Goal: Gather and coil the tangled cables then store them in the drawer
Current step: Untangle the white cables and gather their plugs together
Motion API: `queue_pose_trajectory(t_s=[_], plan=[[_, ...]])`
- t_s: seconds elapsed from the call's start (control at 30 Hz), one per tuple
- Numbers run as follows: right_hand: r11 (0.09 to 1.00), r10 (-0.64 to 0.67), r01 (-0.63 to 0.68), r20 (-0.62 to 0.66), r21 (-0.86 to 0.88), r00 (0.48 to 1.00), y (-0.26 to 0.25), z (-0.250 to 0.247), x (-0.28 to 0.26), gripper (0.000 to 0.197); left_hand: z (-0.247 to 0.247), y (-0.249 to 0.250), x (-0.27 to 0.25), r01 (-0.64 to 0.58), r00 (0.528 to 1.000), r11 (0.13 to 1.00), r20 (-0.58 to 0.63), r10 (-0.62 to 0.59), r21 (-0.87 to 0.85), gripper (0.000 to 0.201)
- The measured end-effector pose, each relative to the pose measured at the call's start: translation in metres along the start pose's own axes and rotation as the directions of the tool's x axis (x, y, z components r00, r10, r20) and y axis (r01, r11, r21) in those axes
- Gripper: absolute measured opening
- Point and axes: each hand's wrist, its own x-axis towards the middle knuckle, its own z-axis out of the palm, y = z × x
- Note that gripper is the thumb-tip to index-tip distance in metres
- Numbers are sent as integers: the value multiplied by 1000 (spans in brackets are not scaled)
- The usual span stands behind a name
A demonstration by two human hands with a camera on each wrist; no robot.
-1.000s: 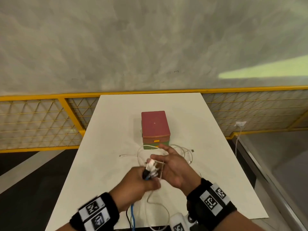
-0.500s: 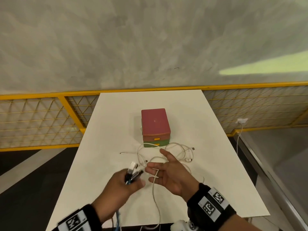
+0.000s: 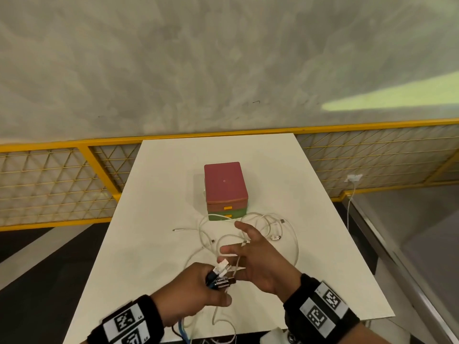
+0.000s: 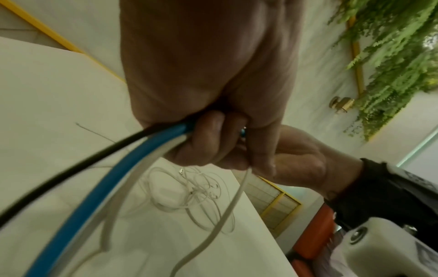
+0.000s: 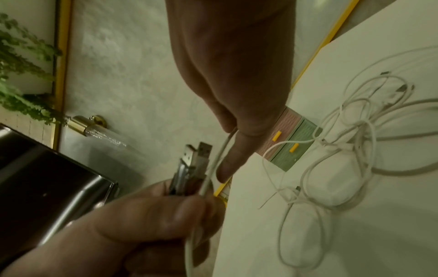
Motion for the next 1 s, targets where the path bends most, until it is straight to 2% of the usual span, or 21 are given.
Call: queue_pose_trajectory(t_s=[0.07,0.1,0.17,0.23,0.3,0.37,0.4,0.43,0.47,0.5,0.53,0.57,0.6,0.63,0.67,0.73,0.83,0.93,1.0], plan=[[994,25,-22,24,-110,999,2,-2,-5,41,-6,1,-2,7,1000,998,-17,-8,-68,25],[977,46,-36,42,-210,998,3,-4,-8,35,-10,2,-2,10,998,989,-64,-19,-146,24],[883,87,-47,64,-466,994,10,-9,-14,25,-21,6,0,4,982,952,-179,-62,-307,30],[708,140,-22,109,-706,984,20,-17,-17,22,-32,11,2,-39,961,934,-270,-63,-356,33],[457,241,57,186,-887,953,26,-24,-19,23,-40,18,3,-102,944,934,-330,-18,-342,27],[170,387,151,207,-974,899,27,-31,-17,30,-44,25,4,-149,926,928,-378,9,-342,18],[65,444,162,174,-985,879,26,-35,-15,35,-45,28,4,-167,920,922,-392,18,-350,11],[4,463,148,133,-989,876,24,-40,-10,39,-46,32,4,-183,917,914,-398,27,-361,8],[-9,436,114,99,-993,894,21,-44,-3,40,-46,35,4,-199,916,906,-399,36,-374,10],[29,351,72,78,-997,933,17,-48,8,36,-46,38,5,-214,916,896,-400,45,-389,14],[99,206,37,57,-994,977,13,-54,23,28,-46,40,6,-232,914,884,-402,56,-405,20],[161,26,12,17,-987,1000,9,-61,40,22,-45,42,7,-246,913,874,-403,63,-420,25],[183,-148,-11,-38,-983,988,4,-69,59,21,-45,45,8,-259,911,861,-407,66,-438,29],[179,-287,-37,-88,-983,954,-2,-75,75,22,-43,47,9,-271,910,846,-408,70,-459,30],[167,-369,-65,-123,-984,921,-7,-79,89,24,-42,50,11,-282,911,829,-405,74,-482,32],[123,-411,-107,-148,-987,899,-10,-88,116,25,-41,55,14,-299,915,799,-395,84,-522,42],[-12,-334,-194,-179,-981,925,-5,-90,137,32,-43,61,18,-292,925,765,-374,72,-574,56],[-129,-307,-261,-212,-957,928,6,-90,142,41,-46,66,20,-274,941,711,-333,59,-648,62],[-136,-308,-283,-231,-949,923,10,-93,141,43,-49,66,22,-254,953,672,-298,52,-696,62]])
